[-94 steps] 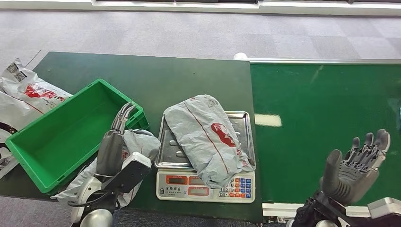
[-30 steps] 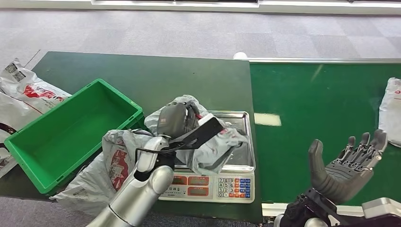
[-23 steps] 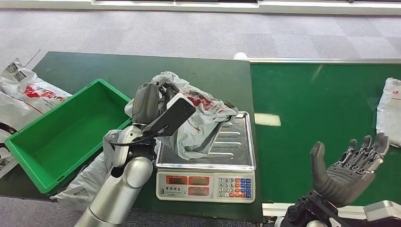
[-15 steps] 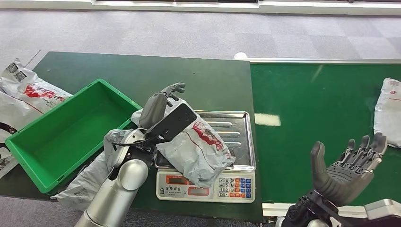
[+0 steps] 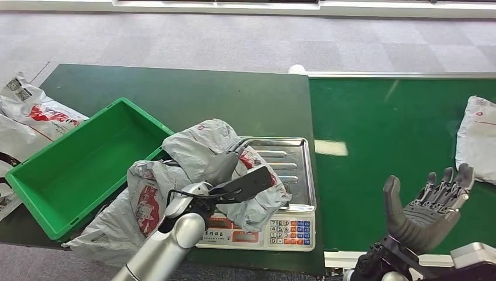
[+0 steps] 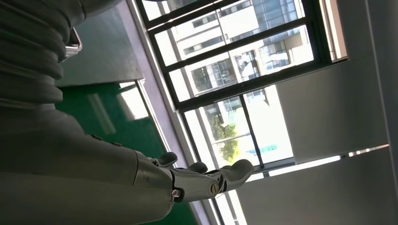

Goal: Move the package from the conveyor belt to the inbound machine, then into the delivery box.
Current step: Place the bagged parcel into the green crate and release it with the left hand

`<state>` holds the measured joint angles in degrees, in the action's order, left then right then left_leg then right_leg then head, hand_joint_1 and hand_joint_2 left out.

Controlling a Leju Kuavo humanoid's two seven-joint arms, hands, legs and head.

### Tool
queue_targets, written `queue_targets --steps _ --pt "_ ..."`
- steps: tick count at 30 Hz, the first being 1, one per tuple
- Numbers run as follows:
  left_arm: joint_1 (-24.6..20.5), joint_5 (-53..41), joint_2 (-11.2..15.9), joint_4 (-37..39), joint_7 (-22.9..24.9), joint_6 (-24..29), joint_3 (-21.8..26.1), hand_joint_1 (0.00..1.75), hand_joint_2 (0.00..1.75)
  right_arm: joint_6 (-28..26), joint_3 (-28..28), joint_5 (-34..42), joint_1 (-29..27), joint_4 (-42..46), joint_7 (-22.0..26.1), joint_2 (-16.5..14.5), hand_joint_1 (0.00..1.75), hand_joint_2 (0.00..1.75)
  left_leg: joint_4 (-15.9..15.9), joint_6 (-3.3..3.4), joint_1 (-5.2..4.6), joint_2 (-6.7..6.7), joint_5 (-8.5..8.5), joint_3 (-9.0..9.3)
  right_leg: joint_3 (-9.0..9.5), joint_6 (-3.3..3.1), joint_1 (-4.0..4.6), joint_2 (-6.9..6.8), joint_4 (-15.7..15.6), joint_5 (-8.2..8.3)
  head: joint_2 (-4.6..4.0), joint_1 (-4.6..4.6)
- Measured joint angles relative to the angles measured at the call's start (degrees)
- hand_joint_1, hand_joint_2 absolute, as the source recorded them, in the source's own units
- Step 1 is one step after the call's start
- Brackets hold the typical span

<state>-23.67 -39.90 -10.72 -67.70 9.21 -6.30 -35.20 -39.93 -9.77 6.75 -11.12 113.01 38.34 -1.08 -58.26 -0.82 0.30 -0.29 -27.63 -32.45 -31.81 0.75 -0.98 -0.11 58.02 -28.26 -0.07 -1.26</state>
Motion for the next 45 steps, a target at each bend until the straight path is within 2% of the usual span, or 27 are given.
queue_targets --steps 4,5,8,9,13,20,23,26,32,37,41,45 --pt "-0.79 -5.08 -0.09 4.45 2.51 -2.65 -2.59 0.00 1.75 0.00 -0.93 0.11 0.41 -0.50 -0.39 0.68 0.00 1.75 0.00 0.00 0.00 0.00 0.00 0.01 0.03 0.00 0.01 -0.01 0.00 0.00 0.00 0.00" --pt "-1.31 -6.58 -0.10 6.00 2.83 -3.32 -3.25 0.30 1.75 0.00 -1.29 0.23 0.76 -0.79 -0.58 0.89 0.00 1.75 0.00 0.00 0.00 0.00 0.00 0.02 0.05 0.00 0.01 -0.01 0.00 0.00 0.00 0.00" --pt "-3.07 -11.11 -0.40 10.50 3.17 -4.35 -4.64 1.61 1.75 0.00 -2.28 0.48 2.16 -1.79 -1.07 1.14 0.00 1.75 0.01 0.00 0.00 -0.01 0.00 0.17 0.24 0.00 0.02 -0.04 0.00 0.00 0.00 -0.01" --pt "-3.51 -12.48 -0.58 11.82 3.32 -4.47 -4.94 1.75 1.75 0.00 -2.54 0.49 2.64 -2.11 -1.19 1.15 0.00 1.75 0.02 0.00 0.01 -0.01 0.00 0.23 0.31 0.00 0.01 -0.05 0.00 -0.01 0.00 -0.01" --pt "-4.51 -15.80 -1.28 15.47 4.08 -4.21 -5.50 1.75 1.75 0.00 -3.20 0.56 4.27 -3.18 -1.64 1.19 0.00 1.75 0.04 0.01 0.00 -0.01 0.00 0.40 0.52 0.02 0.01 -0.05 -0.01 -0.02 0.00 -0.01" --pt "-4.65 -18.46 -2.50 17.54 5.10 -2.81 -5.23 1.75 1.75 0.00 -3.34 0.52 5.04 -3.81 -1.70 1.19 0.00 1.75 0.07 0.02 0.00 0.02 -0.07 0.27 0.79 0.02 0.02 -0.04 -0.02 -0.03 0.00 0.00" --pt "-4.46 -17.13 -2.75 16.78 3.18 0.18 -4.16 1.75 1.75 0.00 -3.31 0.74 4.97 -3.82 -1.22 1.19 0.00 1.75 0.06 -0.06 0.00 0.02 0.05 0.55 0.72 -0.04 0.05 -0.02 -0.01 0.06 0.00 0.00" --pt "-3.33 -13.36 -2.24 12.25 1.28 4.31 -2.38 1.75 1.75 -0.01 -2.99 1.46 4.23 -3.76 -0.22 1.35 0.00 1.75 0.05 -0.13 0.00 0.01 0.18 0.49 0.48 -0.09 0.10 -0.01 0.00 0.13 0.00 0.01" --pt "-1.91 -10.87 -0.19 1.73 0.88 7.42 -0.02 1.75 1.75 -0.02 -2.66 1.90 2.90 -3.72 0.71 1.77 0.00 1.75 0.06 -0.11 0.01 0.00 0.20 0.16 0.17 -0.10 0.11 -0.02 0.00 0.12 0.00 0.01" --pt "-1.44 -13.98 2.61 -8.19 -0.25 19.36 3.23 1.75 1.75 -0.02 -2.20 0.95 0.67 -3.38 1.50 1.80 0.00 1.75 0.07 -0.12 0.01 0.00 0.20 -0.02 0.00 -0.10 0.13 -0.01 0.01 0.12 0.00 0.00" --pt "-2.55 -14.83 6.71 -15.96 0.02 23.84 10.95 1.75 1.75 -0.02 -1.80 0.66 -1.34 -2.90 1.66 1.82 0.00 1.75 0.09 -0.14 0.03 0.02 0.21 -0.01 -0.03 -0.12 0.20 0.04 0.02 0.12 0.00 0.00" --pt "-3.67 -14.73 10.83 -18.35 -1.09 26.18 20.11 1.75 1.75 -0.02 -1.57 1.42 -2.06 -2.80 1.68 2.08 0.00 1.75 0.12 -0.23 0.11 0.09 0.27 0.01 -0.05 -0.16 0.25 0.07 0.03 0.14 0.00 -0.01"
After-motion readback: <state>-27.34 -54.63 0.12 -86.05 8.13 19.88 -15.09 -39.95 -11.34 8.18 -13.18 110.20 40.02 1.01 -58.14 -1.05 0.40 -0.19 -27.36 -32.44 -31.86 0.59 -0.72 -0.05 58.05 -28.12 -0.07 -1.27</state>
